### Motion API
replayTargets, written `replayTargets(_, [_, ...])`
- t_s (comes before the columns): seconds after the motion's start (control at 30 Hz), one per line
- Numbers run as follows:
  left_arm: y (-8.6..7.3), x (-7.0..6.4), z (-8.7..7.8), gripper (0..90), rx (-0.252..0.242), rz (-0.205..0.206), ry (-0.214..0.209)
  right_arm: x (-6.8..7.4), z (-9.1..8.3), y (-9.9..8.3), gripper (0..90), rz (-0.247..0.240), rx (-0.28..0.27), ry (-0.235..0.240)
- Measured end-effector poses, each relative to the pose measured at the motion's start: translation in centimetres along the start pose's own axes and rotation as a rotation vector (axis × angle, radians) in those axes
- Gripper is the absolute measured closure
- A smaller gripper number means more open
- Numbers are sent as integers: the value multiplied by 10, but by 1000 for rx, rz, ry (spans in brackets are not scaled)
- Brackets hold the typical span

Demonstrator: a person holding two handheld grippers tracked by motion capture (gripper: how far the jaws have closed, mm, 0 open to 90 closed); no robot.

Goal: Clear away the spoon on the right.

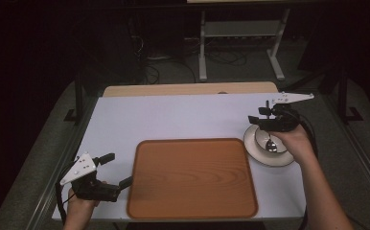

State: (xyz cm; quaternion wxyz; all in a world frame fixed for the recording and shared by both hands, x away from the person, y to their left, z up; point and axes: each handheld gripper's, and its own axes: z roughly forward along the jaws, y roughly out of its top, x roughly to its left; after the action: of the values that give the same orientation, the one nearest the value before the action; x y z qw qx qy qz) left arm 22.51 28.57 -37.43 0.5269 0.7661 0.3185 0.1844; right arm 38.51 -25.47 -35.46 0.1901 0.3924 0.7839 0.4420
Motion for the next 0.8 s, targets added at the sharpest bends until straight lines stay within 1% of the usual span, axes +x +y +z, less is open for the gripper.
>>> replayTargets(0.07, [0,0,0,0,6,3,3,-5,3,0,500,12,17,-9])
replayTargets(0.1, [0,0,0,0,6,3,3,-5,3,0,500,12,17,-9])
replayTargets(0.13, [0,0,0,0,4,0,4,-10,7,-2,586,14,34,-34])
replayTargets(0.2, [0,0,0,0,8,3,2,-14,9,-3,662,25,42,-45])
replayTargets(0.23, [0,0,0,0,8,3,2,-14,9,-3,662,25,42,-45])
replayTargets(0.27, [0,0,0,0,10,4,0,-18,10,-5,750,39,53,-55])
replayTargets(0.3, [0,-1,1,0,11,3,-1,-18,10,-5,750,39,53,-55])
replayTargets(0.33, [0,-1,2,0,20,7,-1,-22,13,-8,825,42,70,-57])
replayTargets(0.37, [0,-1,2,0,21,7,-1,-23,14,-9,849,49,78,-66])
replayTargets(0.4, [0,-1,2,0,21,9,-6,-24,14,-11,892,54,81,-72])
replayTargets(0.47, [0,-1,2,0,23,9,-3,-27,15,-13,898,64,79,-79])
replayTargets(0.53, [0,-2,2,0,24,11,-5,-28,16,-14,899,64,92,-92])
replayTargets(0.67, [0,-3,1,0,21,18,-7,-30,18,-15,899,64,100,-108])
replayTargets(0.7, [0,-3,1,0,21,20,-11,-31,18,-16,899,64,105,-125])
replayTargets(0.8, [-1,-3,1,0,22,22,-15,-33,18,-17,900,69,113,-145])
